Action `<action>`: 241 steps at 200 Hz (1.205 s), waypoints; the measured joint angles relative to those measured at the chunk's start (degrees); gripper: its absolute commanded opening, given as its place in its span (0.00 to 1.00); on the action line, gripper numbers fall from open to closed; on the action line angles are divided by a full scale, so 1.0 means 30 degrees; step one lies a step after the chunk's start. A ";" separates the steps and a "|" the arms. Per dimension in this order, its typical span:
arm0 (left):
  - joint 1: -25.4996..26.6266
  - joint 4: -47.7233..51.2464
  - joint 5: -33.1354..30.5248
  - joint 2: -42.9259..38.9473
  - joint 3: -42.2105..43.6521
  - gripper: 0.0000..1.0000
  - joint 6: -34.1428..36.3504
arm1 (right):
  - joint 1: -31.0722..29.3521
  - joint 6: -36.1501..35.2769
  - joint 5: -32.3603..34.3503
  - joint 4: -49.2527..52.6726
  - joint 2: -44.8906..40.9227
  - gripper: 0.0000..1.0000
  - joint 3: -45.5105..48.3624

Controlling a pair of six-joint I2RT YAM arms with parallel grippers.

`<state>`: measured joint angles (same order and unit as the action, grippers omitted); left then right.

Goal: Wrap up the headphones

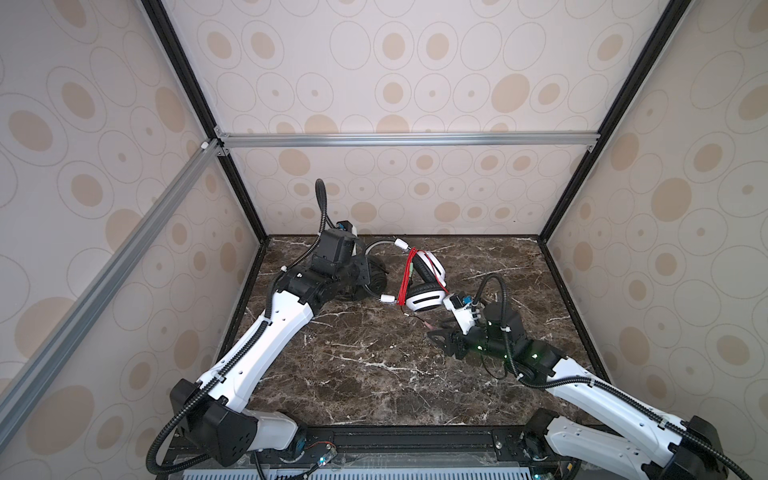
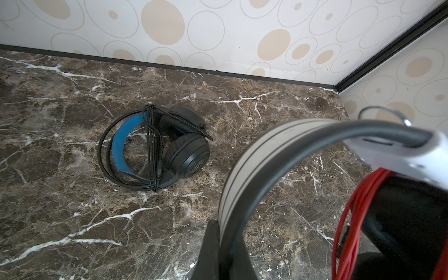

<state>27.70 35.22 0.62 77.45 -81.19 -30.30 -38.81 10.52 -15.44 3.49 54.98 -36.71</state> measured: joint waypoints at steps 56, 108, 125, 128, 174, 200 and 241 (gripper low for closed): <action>-0.0153 -0.0036 0.0765 0.0000 0.0000 0.00 -0.0124 | 0.0226 0.0342 -0.0095 -0.0670 0.0015 0.55 0.0175; -0.0364 -0.0066 0.1231 0.0007 -0.0087 0.00 -0.0291 | 0.0306 0.0641 -0.0153 -0.1770 0.0423 0.55 0.0372; -0.0452 -0.0007 0.1384 0.0036 -0.0270 0.00 -0.0342 | 0.0335 0.0758 -0.0219 -0.2229 0.0648 0.55 0.0437; -0.0466 -0.0015 0.1406 0.0036 -0.0284 0.00 -0.0350 | 0.0335 0.0772 -0.0240 -0.2310 0.0670 0.55 0.0466; -0.0525 -0.0007 0.1894 0.0277 -0.0954 0.00 -0.0546 | 0.0335 0.1304 -0.0576 -0.3410 0.0758 0.55 0.1348; -0.0525 0.0000 0.2106 0.0481 -0.1209 0.00 -0.0627 | 0.0335 0.1508 -0.0568 -0.3847 0.0758 0.54 0.1566; -0.0546 0.0022 0.2266 0.0627 -0.1239 0.00 -0.0721 | 0.0342 0.1668 -0.0554 -0.4189 0.0663 0.51 0.1566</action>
<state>26.06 35.29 7.42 79.33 -84.90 -32.47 -37.78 15.53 -17.10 -9.08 56.97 -32.01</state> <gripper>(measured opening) 0.061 0.523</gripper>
